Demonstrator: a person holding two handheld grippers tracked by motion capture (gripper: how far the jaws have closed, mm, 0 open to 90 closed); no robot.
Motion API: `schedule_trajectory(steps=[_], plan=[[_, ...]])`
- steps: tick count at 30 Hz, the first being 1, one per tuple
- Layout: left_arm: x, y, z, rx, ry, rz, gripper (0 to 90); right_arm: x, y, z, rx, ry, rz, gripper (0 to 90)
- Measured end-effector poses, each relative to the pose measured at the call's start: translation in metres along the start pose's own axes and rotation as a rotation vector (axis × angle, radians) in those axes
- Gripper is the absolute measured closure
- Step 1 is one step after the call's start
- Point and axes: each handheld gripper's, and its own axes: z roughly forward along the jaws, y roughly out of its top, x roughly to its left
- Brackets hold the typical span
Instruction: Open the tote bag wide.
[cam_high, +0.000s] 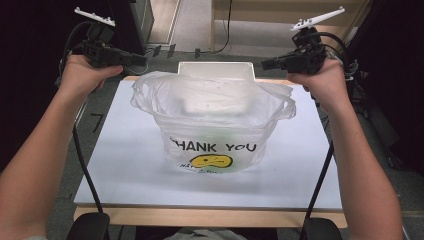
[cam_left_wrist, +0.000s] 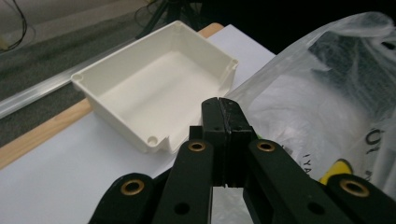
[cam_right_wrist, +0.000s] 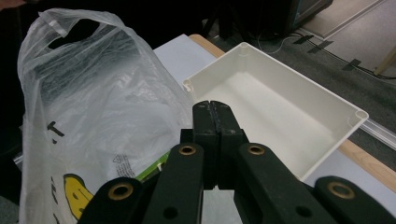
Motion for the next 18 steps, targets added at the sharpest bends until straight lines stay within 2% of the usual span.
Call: schedule_trajectory(steps=[4,10,11,18], plan=[[-0.019,0.014,0.004,-0.001,-0.033,0.039,90.0,0.009,0.007,0.006,0.004,0.020,-0.035,90.0],[-0.034,0.023,0.018,0.010,-0.072,0.068,90.0,0.020,0.015,0.015,0.001,0.027,-0.066,90.0],[-0.040,0.027,0.024,0.009,-0.087,0.077,90.0,0.024,0.017,0.019,-0.012,0.033,-0.085,90.0],[-0.056,0.039,0.038,0.022,-0.113,0.110,90.0,0.031,0.020,0.034,0.005,0.046,-0.112,90.0]])
